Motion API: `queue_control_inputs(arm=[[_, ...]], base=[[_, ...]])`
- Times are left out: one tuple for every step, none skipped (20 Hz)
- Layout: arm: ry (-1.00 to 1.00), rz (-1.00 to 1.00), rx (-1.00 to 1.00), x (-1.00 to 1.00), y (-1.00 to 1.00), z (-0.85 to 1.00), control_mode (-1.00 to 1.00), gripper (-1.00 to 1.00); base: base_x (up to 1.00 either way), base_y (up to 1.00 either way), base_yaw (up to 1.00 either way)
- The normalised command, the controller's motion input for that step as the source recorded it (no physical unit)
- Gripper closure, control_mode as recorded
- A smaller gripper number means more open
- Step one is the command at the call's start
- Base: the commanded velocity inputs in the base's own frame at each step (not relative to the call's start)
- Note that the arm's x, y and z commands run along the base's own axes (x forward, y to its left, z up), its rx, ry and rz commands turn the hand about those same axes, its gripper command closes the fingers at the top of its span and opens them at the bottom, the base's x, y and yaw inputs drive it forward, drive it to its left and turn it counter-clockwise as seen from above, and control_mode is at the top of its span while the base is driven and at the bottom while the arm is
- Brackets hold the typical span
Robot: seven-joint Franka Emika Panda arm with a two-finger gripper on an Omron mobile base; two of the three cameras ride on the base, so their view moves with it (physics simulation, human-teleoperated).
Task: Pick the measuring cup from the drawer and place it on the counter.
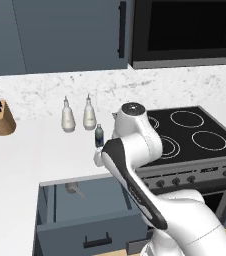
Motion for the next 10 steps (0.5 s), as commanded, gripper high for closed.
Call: queue_control_inputs(arm=[[0.0, 0.03, 0.0, 0.0, 0.53, -0.54, -1.0, -1.0], [0.0, 0.01, 0.0, 0.0, 0.5, -0.56, -1.0, -1.0], [0.0, 0.0, 0.0, 0.0, 0.5, -0.59, -1.0, -1.0], [0.0, 0.0, 0.0, 0.0, 0.46, -0.59, -1.0, -1.0], [0.0, 0.0, 0.0, 0.0, 0.33, -0.47, -1.0, -1.0], [0.0, 0.0, 0.0, 0.0, 0.31, -0.44, -1.0, -1.0], [0.0, 0.0, 0.0, 0.0, 0.26, -0.4, -1.0, -1.0], [0.0, 0.0, 0.0, 0.0, 0.24, -0.44, -1.0, -1.0], [0.0, 0.0, 0.0, 0.0, 0.23, -0.49, -1.0, -1.0], [0.0, 0.0, 0.0, 0.0, 0.22, -0.51, -1.0, -1.0]], base=[[0.0, 0.0, 0.0], [0.0, 0.0, 0.0], [0.0, 0.0, 0.0], [0.0, 0.0, 0.0], [0.0, 0.0, 0.0], [0.0, 0.0, 0.0], [0.0, 0.0, 0.0], [0.0, 0.0, 0.0], [0.0, 0.0, 0.0], [0.0, 0.0, 0.0]])
